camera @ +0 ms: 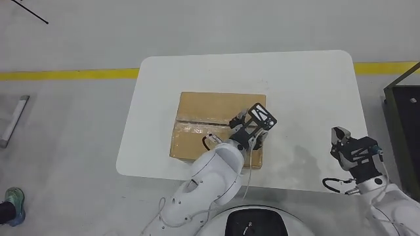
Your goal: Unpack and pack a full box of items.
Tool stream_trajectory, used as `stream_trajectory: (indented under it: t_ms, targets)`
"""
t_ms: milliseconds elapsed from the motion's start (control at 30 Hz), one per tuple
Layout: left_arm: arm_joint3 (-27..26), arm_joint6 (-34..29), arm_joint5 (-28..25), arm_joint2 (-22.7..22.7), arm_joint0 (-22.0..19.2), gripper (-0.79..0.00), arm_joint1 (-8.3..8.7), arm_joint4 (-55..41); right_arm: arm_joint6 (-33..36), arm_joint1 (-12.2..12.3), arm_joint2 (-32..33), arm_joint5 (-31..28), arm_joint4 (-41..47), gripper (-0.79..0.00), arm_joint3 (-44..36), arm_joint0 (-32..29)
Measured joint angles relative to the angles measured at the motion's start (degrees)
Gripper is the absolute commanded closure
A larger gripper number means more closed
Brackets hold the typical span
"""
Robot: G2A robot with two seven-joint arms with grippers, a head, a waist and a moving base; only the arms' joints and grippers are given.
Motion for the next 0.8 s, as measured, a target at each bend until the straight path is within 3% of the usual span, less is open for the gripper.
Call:
stream_trajectory:
  t_ms: [167, 300, 400, 500, 700, 800]
  targets:
    - [-0.3, -0.3, 0.5, -0.5, 0.6, -0.628, -0.30, 0.5, -0.4, -0.1, -0.1, -0.1, -0.3, 0.000, 0.1, -0.4]
    - [-0.7, -0.6, 0.5, -1.2, 1.4, -0.554, -0.43, 1.2, -0.6, -0.2, -0.3, -0.1, -0.4, 0.000, 0.1, -0.7]
    - [-1.0, -0.8, 0.3, -1.5, 2.0, -0.440, -0.55, 1.5, -0.7, -0.3, -0.3, -0.1, -0.5, 0.000, 0.2, -0.7]
    - [-1.3, -1.1, 0.1, -1.8, 2.5, -0.376, -0.64, 1.9, -0.7, -0.3, -0.2, -0.2, -0.5, 0.000, 0.2, -0.7]
    - [-1.8, -1.8, -0.3, -2.5, 3.4, -0.336, -0.84, 2.7, -0.5, -0.4, -0.1, -0.2, -0.5, 0.000, 0.2, -0.7]
    - [-2.1, -2.0, -0.5, -2.9, 3.9, -0.191, -0.94, 3.0, -0.4, -0.5, -0.3, -0.4, -0.6, 0.000, 0.2, -0.4]
